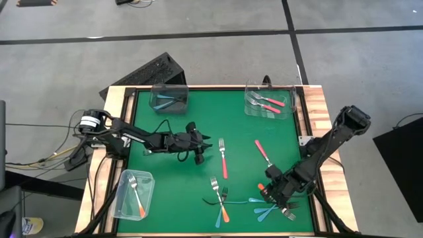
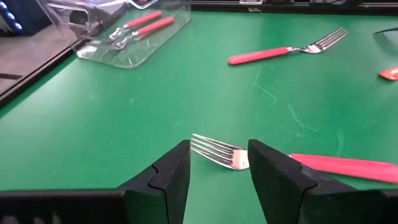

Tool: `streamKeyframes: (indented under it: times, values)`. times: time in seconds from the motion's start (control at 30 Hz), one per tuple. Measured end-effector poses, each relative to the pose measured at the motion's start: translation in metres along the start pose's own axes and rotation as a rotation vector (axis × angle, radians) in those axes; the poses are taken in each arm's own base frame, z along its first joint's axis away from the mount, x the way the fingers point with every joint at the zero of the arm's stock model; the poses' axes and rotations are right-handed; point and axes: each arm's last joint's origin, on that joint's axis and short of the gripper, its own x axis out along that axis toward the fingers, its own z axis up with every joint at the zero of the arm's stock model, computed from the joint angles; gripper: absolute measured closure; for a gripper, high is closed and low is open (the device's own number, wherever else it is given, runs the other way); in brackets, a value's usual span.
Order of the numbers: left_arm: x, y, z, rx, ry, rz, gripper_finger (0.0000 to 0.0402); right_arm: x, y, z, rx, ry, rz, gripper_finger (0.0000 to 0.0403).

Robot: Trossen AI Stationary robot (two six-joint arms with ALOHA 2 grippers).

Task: Sort silverware by color (type)
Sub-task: Put the orange fork into the white bin

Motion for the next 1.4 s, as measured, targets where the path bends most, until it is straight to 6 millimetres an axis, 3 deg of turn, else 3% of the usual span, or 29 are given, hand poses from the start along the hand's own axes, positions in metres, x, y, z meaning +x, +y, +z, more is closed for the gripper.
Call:
streamKeyframes:
  times: [0.27,0.47,0.57,0.73,0.8,1.0,1.23,1.4]
  values:
    - [0.0,0.0,-0.001,0.002,0.007,0.001,0.0253,0.033,0.006,-0.024,-0.057,0.159,-0.092,0.027]
    - [0.0,0.0,-0.001,0.005,0.005,0.002,0.0253,0.045,0.009,-0.024,-0.083,0.181,-0.201,0.0275]
    - [0.0,0.0,0.0,-0.004,0.0,0.002,0.0253,0.042,0.01,-0.02,-0.114,0.184,-0.234,0.0298]
    - [0.0,0.0,0.0,-0.007,0.001,0.003,0.0253,0.035,0.014,-0.013,-0.164,0.162,-0.232,0.0378]
    - [0.0,0.0,0.0,-0.008,0.001,0.003,0.0253,0.034,0.015,-0.011,-0.174,0.14,-0.228,0.0387]
    - [0.0,0.0,0.0,-0.017,0.001,0.004,0.0253,0.022,0.017,0.0,-0.152,-0.105,-0.171,0.0383]
    - [0.0,0.0,0.001,-0.03,-0.006,-0.001,0.0253,-0.012,0.015,0.014,-0.252,-0.698,-0.078,0.0382]
    - [-0.001,-0.003,0.009,-0.071,-0.084,-0.079,0.0253,-0.017,0.019,0.021,-0.412,-1.055,-0.13,0.0383]
